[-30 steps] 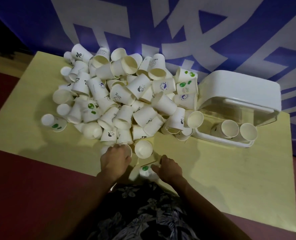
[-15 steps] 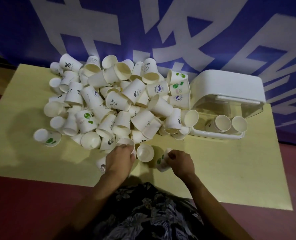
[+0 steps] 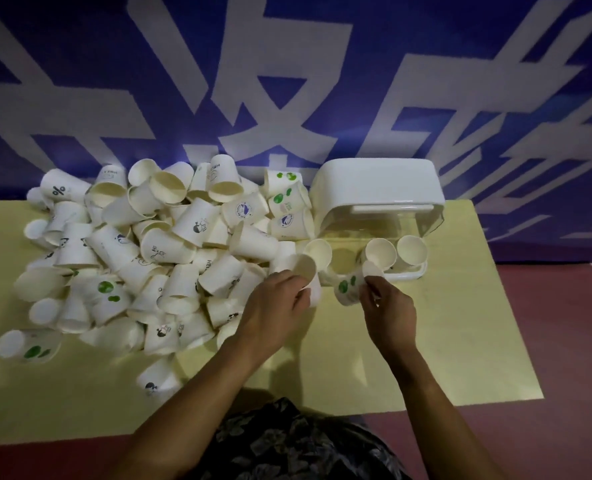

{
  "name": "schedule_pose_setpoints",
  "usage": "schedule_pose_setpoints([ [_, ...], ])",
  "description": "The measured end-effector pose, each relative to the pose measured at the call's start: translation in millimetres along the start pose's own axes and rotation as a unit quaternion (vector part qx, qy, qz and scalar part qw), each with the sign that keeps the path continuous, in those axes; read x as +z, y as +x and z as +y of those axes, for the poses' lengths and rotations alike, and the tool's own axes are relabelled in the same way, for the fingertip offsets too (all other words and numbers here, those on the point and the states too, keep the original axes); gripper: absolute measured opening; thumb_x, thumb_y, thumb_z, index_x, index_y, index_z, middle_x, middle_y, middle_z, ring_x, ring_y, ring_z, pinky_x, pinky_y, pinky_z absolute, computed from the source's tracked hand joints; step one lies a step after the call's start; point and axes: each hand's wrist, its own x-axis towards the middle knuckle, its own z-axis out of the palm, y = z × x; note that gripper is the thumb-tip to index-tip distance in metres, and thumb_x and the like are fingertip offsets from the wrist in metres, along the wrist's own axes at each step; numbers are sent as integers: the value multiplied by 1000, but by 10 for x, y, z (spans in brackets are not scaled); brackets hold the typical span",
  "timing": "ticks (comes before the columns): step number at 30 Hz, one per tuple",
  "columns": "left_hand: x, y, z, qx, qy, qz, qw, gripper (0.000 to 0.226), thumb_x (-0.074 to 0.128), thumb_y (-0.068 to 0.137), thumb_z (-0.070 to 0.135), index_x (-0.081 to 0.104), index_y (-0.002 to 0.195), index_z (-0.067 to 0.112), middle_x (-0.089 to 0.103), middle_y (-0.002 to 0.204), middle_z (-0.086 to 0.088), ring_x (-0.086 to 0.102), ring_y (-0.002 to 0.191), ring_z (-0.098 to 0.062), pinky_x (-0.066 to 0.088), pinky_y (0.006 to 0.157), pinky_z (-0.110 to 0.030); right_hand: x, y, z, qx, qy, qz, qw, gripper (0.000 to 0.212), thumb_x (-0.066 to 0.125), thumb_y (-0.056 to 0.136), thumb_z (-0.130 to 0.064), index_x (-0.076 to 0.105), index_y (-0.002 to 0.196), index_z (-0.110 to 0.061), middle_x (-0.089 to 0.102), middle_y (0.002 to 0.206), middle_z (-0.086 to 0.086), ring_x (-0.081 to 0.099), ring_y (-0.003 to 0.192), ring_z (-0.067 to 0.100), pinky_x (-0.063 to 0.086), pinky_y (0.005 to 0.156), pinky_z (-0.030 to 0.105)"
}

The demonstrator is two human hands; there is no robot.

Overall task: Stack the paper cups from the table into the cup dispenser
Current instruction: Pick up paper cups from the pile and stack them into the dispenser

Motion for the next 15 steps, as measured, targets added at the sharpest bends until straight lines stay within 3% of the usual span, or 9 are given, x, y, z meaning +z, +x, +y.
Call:
schedule_pose_setpoints([
  [7,586,648,728,62,-13,-3,998,23,50,96,22,71,102,12,65,97,-2,56,90,-21,49,75,-34,-501,433,623,-57,-40,61,996,11,59,94,-9,69,98,-8,72,89,10,65,78,31,50,60,31],
  [13,989,1042,1002,37,26,-24,999,19,54,94,16,72,100,13,64,96,-2,54,94,-22,51,75,-38,-683,849,1029,-102,-73,34,991,7,63,91,-9,69,87,-9,70,85,7,62,81,26,53,55,37],
  [15,1106,1103,1029,17,45,-40,998,19,53,94,15,71,100,16,62,98,1,52,99,-19,48,78,-31,-677,981,1133,-123,-87,16,988,12,62,91,-8,66,80,-12,67,77,3,58,76,26,48,53,32],
])
